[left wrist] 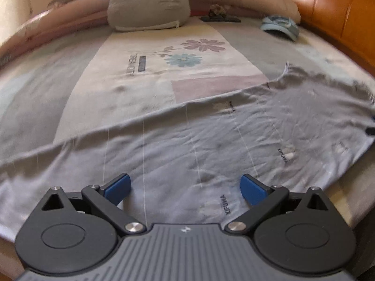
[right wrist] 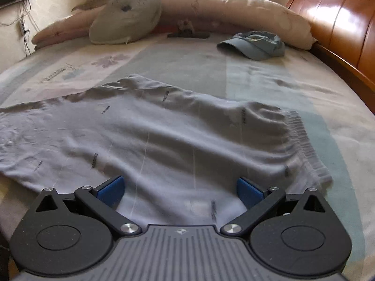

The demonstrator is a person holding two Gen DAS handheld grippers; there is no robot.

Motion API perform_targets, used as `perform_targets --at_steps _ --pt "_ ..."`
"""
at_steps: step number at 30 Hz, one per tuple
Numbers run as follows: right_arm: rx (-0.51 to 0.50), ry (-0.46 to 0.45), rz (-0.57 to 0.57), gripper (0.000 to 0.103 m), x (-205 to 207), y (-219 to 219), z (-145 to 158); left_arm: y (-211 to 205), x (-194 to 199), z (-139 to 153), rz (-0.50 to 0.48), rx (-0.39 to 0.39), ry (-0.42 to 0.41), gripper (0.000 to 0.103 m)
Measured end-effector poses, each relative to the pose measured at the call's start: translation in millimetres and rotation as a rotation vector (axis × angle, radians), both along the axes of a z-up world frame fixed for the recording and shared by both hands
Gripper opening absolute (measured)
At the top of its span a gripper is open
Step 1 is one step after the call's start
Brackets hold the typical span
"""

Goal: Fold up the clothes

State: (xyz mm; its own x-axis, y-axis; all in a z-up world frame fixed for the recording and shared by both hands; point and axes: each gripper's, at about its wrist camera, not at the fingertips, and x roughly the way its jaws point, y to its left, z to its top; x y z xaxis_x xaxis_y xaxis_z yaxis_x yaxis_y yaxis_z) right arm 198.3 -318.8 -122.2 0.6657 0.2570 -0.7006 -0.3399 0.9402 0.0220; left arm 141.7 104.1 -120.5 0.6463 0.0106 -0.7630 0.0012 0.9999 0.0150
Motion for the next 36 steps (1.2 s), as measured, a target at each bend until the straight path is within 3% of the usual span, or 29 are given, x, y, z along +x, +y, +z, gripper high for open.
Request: perform_targets --at_steps 3,7,13,18,24,28,32,36 --pt "0.0 -0.009 -0.017 0.103 -1.8 -2.5 13.7 0.7 1.6 1.4 0.007 0.01 0.007 0.1" --pt "0.089 -0.069 -0.021 0.103 24.5 -0.2 30.6 -5.9 5.5 2.0 0.006 0.032 0.008 0.1" --pt "0.09 0.0 -0.077 0.103 98.1 -2.7 3.2 -2.8 6.4 1.3 0.013 0.015 0.016 0.1" --pt "0.107 -0.012 -0.104 0.103 120.0 -13.5 4.7 0.1 6.4 1.4 0.019 0.019 0.017 0.1" --pt "0.153 -0.045 -0.118 0.103 77.8 -15.9 35.9 -1.3 6.6 1.0 0.01 0.03 0.013 0.1" --pt "0.175 -0.011 -0.07 0.103 40.8 -14.9 29.5 0.4 6.5 -0.6 0.011 0.018 0.01 0.1" --pt "0.053 0.025 -0.162 0.102 39.7 -26.3 3.5 -0.2 4.9 2.3 0.011 0.029 0.006 0.1" --pt "0.092 -0.028 -0.185 0.103 39.1 -18.1 27.3 -5.5 1.0 8.4 -0.001 0.054 -0.01 0.1"
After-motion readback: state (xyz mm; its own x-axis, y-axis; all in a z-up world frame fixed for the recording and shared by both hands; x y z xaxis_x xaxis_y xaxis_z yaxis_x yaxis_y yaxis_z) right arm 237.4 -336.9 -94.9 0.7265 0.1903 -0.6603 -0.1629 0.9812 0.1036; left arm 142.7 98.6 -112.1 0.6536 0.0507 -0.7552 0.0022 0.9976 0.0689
